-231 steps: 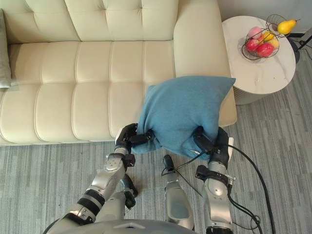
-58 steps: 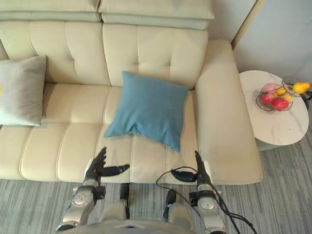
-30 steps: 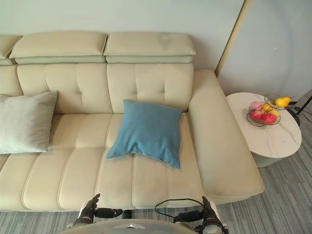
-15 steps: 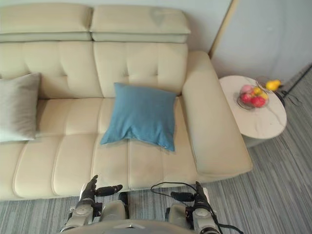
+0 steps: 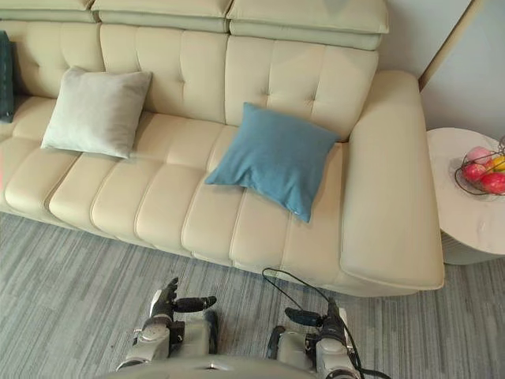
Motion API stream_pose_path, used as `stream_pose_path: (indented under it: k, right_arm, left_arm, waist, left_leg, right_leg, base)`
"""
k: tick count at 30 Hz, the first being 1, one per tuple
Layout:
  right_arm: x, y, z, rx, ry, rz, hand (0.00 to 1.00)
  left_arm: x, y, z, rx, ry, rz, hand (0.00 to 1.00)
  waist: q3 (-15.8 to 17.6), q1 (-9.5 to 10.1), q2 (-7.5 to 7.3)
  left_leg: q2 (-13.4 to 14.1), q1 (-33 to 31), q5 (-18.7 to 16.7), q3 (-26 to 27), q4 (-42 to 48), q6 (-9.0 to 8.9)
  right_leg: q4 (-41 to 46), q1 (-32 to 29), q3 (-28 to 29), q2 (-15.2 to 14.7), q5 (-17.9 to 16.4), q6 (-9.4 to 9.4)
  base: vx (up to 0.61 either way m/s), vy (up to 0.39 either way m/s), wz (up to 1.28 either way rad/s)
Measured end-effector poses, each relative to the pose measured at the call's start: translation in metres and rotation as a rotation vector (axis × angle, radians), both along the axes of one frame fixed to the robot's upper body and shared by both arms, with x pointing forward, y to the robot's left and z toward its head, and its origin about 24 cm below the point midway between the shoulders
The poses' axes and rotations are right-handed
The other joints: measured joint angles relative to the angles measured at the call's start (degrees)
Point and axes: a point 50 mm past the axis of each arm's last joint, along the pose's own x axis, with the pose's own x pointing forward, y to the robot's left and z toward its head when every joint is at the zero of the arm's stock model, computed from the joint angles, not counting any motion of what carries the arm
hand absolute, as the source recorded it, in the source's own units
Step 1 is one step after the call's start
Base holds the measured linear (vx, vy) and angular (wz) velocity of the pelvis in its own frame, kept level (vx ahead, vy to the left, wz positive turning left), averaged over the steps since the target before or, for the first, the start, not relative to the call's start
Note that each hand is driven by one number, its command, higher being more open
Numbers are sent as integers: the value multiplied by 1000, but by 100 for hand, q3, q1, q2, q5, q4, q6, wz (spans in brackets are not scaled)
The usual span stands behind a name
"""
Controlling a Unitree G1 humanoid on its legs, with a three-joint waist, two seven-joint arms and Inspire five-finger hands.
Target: Pick up cushions and gather them together orderly.
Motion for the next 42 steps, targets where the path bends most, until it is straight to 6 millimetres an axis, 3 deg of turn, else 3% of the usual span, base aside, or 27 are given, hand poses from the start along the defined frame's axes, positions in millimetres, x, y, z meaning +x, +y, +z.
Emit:
stream_pose_path:
  k: [1, 6, 11, 19, 20, 29, 36, 42]
  right_arm:
    - [-3, 1, -1, 15, 7, -20, 100]
    - [-8, 4, -5, 47, 27, -42, 100]
    - [-16, -6, -7, 57, 48, -106, 100]
    - [-28, -10, -12, 90, 89, -173, 100]
    - [-38, -16, -13, 95, 114, -220, 100]
    - [-39, -16, -13, 95, 117, -221, 100]
    - [-43, -16, -15, 147, 107, -260, 100]
    - [-44, -15, -15, 192, 85, -313, 100]
  left_arm:
    - [-5, -1, -3, 0, 22, -8, 100]
    - [-24, 8, -11, 21, 105, -13, 100]
    - [-32, 10, -14, 31, 136, -22, 100]
    - [-36, 12, -16, 22, 158, -30, 100]
    - [-42, 15, -19, 17, 190, -36, 100]
    - [-42, 15, -19, 14, 191, -33, 100]
    - [-54, 23, -22, -81, 205, 116, 100]
    - [-65, 27, -24, -132, 223, 208, 100]
  waist:
    - [-139, -15, -69]
    - [-360, -96, -44]
    - [-437, -103, 129]
    - [-482, -135, 93]
    - [-607, -174, 62]
    - [-607, -174, 61]
    - [-555, -225, 64]
    - [-477, -251, 128]
  left_leg:
    - [-69, 109, 119, 97, -430, 39]
    - [-269, 449, 467, 282, -1072, 223]
    - [-380, 653, 540, 365, -1232, 288]
    - [-381, 980, 638, 457, -1514, 297]
    - [-429, 1316, 573, 546, -1668, 311]
    - [-429, 1339, 574, 548, -1669, 312]
    - [-417, 1628, 573, 651, -1692, 311]
    - [-258, 1784, 485, 1094, -1628, 228]
  right_leg:
    - [-300, -4, 81, 12, 220, 112]
    - [-1495, 475, 233, 118, 1018, 254]
    - [-1958, 767, 324, 140, 1319, 275]
    - [-2206, 980, 486, 237, 1471, 207]
    - [-2381, 1158, 738, 256, 1520, 218]
    - [-2381, 1181, 738, 256, 1521, 220]
    - [-2382, 1439, 802, 259, 1529, 228]
    - [-2403, 1454, 1162, 384, 1620, 221]
  base:
    - [-130, 191, -15]
    - [-48, 117, -18]
    - [-38, 61, -9]
    - [-22, 1, -11]
    - [0, 0, 0]
    - [0, 0, 0]
    - [-24, 3, -5]
    - [-63, -6, -33]
